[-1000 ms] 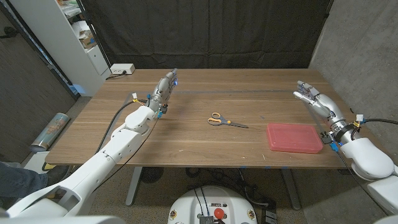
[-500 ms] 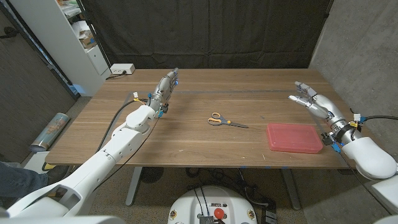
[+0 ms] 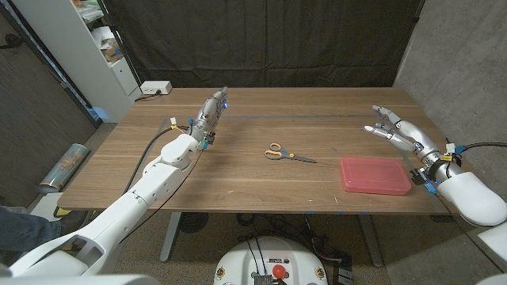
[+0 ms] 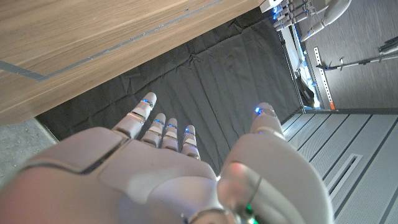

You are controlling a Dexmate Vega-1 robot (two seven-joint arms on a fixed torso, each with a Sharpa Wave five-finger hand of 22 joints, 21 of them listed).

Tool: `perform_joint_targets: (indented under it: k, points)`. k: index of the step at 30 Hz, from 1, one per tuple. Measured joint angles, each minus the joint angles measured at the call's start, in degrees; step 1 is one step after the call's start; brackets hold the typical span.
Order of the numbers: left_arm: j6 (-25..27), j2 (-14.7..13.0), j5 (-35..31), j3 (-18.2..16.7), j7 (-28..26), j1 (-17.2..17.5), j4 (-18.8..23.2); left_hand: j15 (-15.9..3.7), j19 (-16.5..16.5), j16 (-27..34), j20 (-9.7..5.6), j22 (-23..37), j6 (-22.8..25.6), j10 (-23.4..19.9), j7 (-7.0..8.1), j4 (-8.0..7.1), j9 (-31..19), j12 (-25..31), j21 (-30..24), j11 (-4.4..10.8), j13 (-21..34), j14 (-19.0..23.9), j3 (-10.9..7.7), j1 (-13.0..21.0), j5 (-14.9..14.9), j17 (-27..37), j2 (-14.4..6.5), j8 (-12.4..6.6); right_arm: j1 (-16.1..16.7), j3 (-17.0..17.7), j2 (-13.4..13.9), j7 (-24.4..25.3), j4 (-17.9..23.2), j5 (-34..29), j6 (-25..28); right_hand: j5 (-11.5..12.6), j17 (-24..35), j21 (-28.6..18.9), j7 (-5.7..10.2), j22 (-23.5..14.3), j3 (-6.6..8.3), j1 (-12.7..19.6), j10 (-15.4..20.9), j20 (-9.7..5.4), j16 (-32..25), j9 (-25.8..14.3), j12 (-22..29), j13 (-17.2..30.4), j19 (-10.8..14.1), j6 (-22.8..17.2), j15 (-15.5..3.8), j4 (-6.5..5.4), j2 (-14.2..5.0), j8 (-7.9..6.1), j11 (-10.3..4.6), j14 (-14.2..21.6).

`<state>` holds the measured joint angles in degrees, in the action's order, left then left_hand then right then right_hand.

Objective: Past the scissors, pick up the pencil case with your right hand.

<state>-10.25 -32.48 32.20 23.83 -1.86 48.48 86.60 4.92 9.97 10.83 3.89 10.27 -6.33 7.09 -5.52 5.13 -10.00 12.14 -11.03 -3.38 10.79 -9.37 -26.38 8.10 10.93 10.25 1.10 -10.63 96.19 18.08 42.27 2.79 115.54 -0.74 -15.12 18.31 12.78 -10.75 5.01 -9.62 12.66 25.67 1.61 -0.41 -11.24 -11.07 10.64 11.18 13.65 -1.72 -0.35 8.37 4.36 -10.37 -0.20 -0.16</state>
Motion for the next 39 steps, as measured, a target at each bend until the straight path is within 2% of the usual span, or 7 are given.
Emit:
perform_joint_targets:
  k: [9,19,26,33,39]
  points:
    - [0.0,0.5,-0.3,0.6,-0.1,-0.2,-0.2,0.00,0.0,0.0,0.00,0.0,0.0,0.0,0.00,0.00,0.0,0.0,0.0,0.00,0.0,0.0,0.00,0.0,0.0,0.0,0.0,0.00,0.9,1.6,0.1,-1.6,1.1,-4.0,1.9,0.7,-0.3,0.0,0.62,0.0,0.00,0.4,-0.5,-0.21,0.0,0.0,0.0,0.0,-0.2,0.6,-0.17,0.00,0.38,-0.01,-0.53,-0.2]
    - [0.0,0.5,-0.6,0.7,-0.3,-0.3,0.1,0.00,0.0,0.0,0.00,0.0,0.0,0.0,0.00,0.19,0.0,0.0,0.0,0.00,0.0,0.0,0.19,0.0,0.0,0.0,0.0,0.00,2.3,3.6,-0.5,-3.4,2.6,-7.0,2.9,1.2,-0.3,0.0,0.81,0.0,0.00,1.0,-1.1,-0.20,0.0,0.0,0.0,0.0,-0.2,1.4,-0.06,0.00,-0.21,-0.04,-0.80,-0.7]
    - [0.4,0.4,-0.8,0.8,-0.6,-0.2,0.5,0.00,0.0,0.0,0.00,0.0,0.0,0.0,0.00,0.25,0.0,0.0,0.0,0.00,0.0,0.0,0.25,0.0,0.0,0.0,0.0,0.00,3.6,5.7,-1.1,-5.4,4.8,-9.1,4.4,1.6,-0.3,0.0,0.81,0.0,1.13,3.1,-1.8,0.21,0.0,0.0,0.0,0.0,-0.6,1.9,0.34,0.48,-1.90,-0.04,-0.75,-1.1]
    - [0.7,0.2,-0.9,0.8,-0.9,0.1,1.0,0.00,0.0,0.0,0.00,0.0,0.0,0.0,0.00,0.25,0.0,0.0,0.0,0.00,0.0,0.0,0.25,0.0,0.0,0.0,0.0,0.00,4.4,7.1,-1.6,-7.6,6.3,-11.2,5.5,1.8,-0.3,0.0,0.81,0.0,1.46,4.2,-2.1,0.21,0.0,0.0,0.0,0.0,-0.6,2.5,0.27,0.80,-2.50,-0.05,-0.52,-1.4]
    - [1.0,0.2,-1.1,0.9,-1.0,0.1,1.3,0.00,-0.3,0.0,0.24,0.0,0.0,0.0,0.00,0.25,0.0,0.0,0.0,0.00,0.0,0.0,0.25,0.0,0.0,0.0,0.0,0.00,4.9,8.0,-2.0,-8.8,7.4,-12.8,6.1,1.8,-0.5,0.0,0.71,0.0,2.01,5.1,-3.5,0.11,0.0,0.0,-0.3,0.0,-1.1,4.0,0.26,0.89,-2.13,-0.05,-0.60,-1.9]
